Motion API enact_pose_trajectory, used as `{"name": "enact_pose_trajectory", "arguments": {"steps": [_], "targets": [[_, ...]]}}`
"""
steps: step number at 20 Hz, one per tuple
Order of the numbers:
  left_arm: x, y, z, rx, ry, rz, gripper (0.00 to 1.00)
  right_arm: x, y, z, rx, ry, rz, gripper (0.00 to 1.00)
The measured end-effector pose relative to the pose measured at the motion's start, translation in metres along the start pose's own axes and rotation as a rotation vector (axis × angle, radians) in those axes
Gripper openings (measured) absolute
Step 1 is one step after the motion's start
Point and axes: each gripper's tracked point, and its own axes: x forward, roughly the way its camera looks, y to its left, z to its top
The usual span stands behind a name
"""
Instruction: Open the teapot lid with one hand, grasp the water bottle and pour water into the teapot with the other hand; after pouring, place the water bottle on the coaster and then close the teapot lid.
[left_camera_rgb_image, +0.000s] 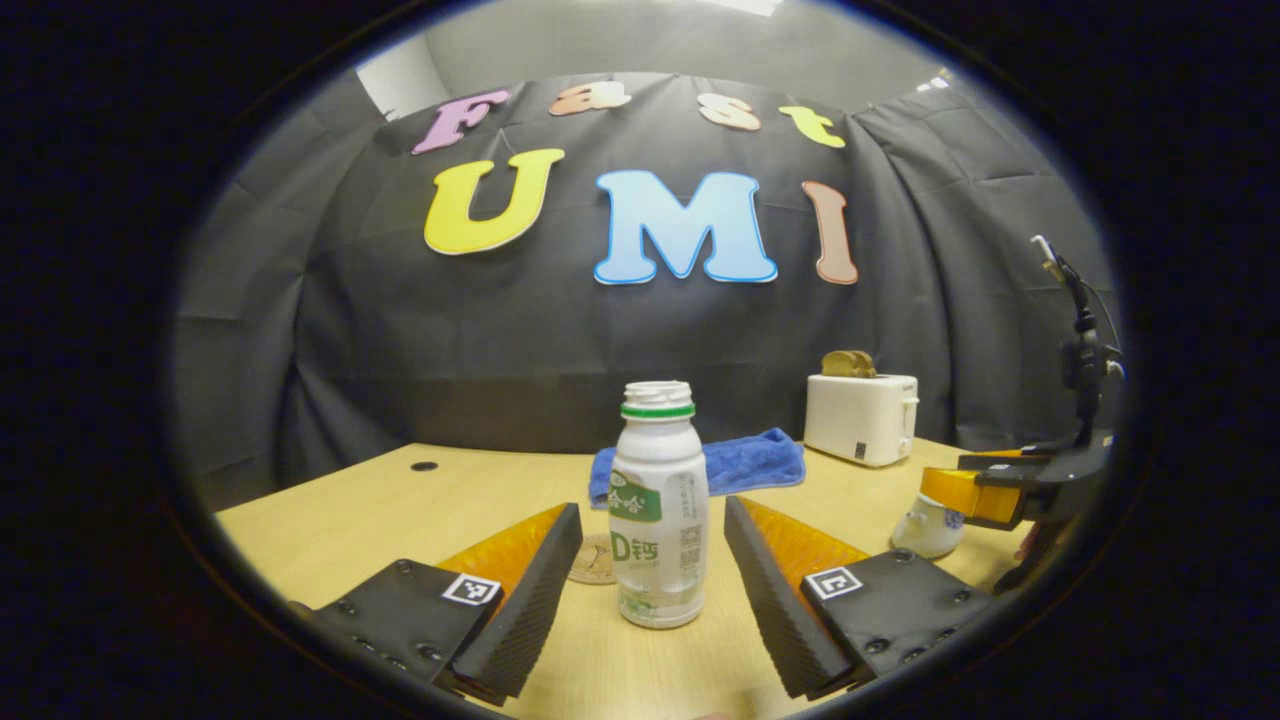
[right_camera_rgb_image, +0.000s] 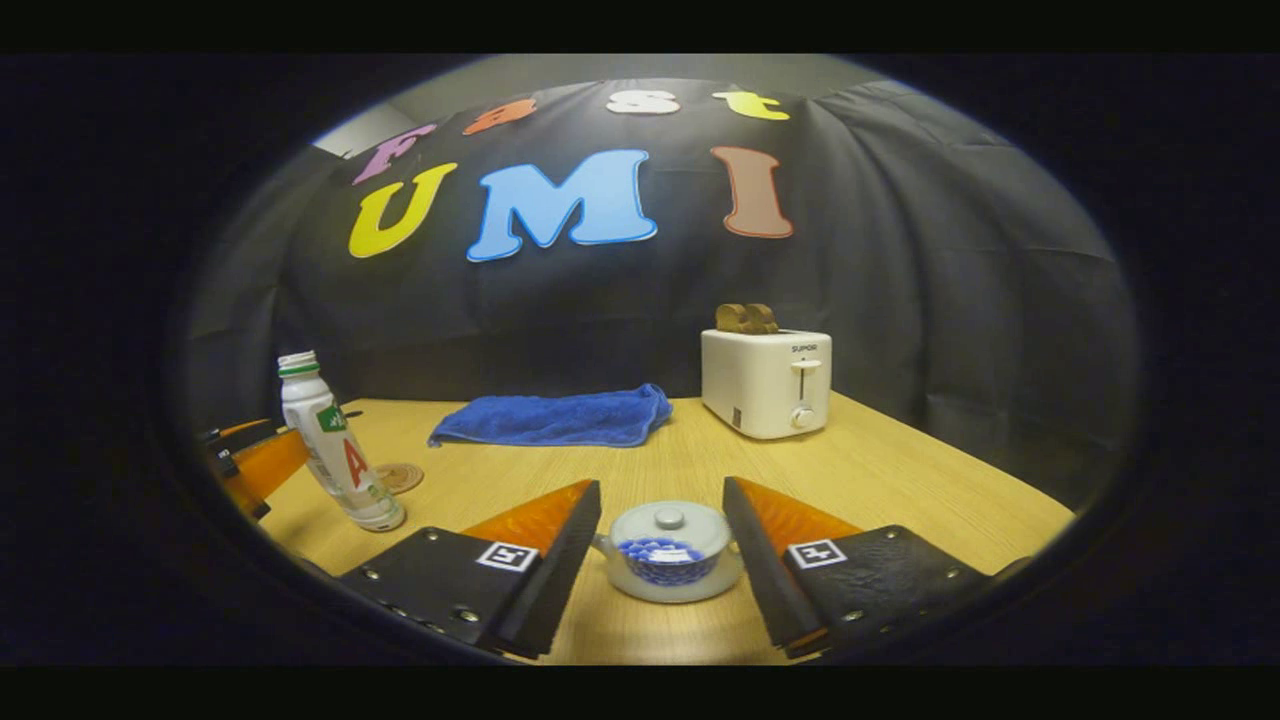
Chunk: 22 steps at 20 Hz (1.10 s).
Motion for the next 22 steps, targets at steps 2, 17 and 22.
{"name": "enact_pose_trajectory", "arguments": {"steps": [2, 17, 22], "targets": [[0.002, 0.003, 0.0, 0.009, 0.006, 0.001, 1.0, 0.002, 0.0, 0.0, 0.001, 0.002, -0.002, 0.49], [0.02, 0.005, -0.019, -0.051, 0.065, -0.06, 1.0, -0.02, 0.026, 0.036, -0.075, -0.127, 0.05, 0.27], [0.042, 0.003, -0.029, -0.062, 0.094, -0.055, 1.0, -0.024, 0.039, 0.036, -0.1, -0.138, 0.079, 0.27]]}}
